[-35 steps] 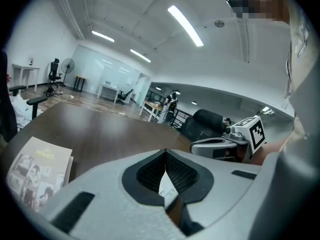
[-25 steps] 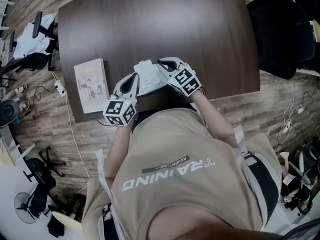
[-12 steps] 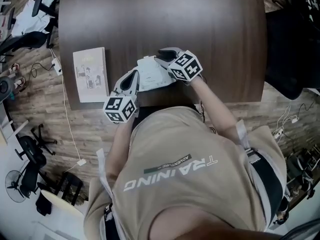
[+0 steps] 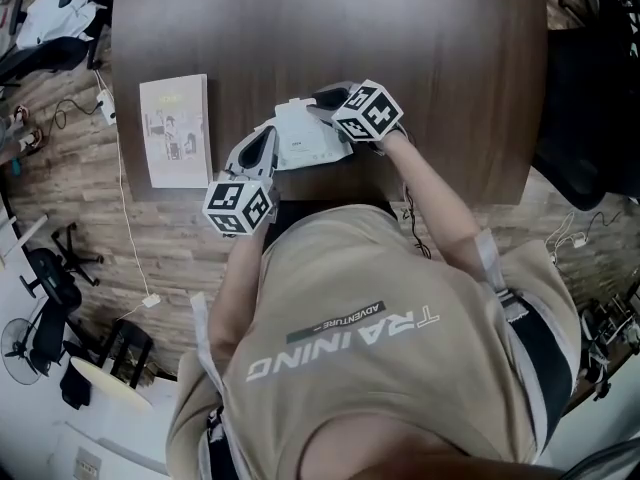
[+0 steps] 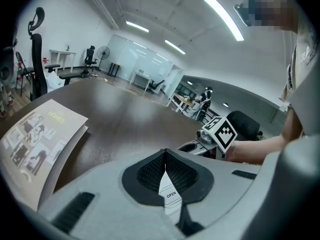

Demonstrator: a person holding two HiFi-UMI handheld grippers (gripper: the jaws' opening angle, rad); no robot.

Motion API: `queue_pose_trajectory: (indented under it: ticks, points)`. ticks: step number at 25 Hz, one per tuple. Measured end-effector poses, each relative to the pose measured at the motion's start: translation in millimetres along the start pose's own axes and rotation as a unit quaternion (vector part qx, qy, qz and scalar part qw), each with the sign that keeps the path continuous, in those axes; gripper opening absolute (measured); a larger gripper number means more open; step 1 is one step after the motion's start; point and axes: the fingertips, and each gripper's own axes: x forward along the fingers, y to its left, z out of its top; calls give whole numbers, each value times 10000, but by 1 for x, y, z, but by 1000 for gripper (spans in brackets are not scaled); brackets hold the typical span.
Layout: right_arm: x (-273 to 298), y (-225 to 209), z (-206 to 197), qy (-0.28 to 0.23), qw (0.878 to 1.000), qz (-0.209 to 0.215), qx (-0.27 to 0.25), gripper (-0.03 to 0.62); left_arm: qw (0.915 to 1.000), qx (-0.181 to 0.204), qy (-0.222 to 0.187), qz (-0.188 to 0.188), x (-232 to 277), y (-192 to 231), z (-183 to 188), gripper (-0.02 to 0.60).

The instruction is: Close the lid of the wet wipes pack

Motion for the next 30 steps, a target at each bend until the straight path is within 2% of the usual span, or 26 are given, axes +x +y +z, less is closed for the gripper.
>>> queue_pose_trajectory:
  ticks: [8,16,21,30]
  points:
    - [-6,8,8,-182,9997,36,-129,95,9999,-89,-85,73,-4,8,-4,5]
    - [-18,27,21,-501,9983,-286,-43,94,9996,-6,-94,-252,-16,2,-5,5]
    - [-28,49,26,-716,9962,-471,143,94,9987,213,-113,-458,-32,6,3,5]
    - [-43,78,7,-631,9931,-973,182,94,9959,334,-279,-796,-52,18,4,5]
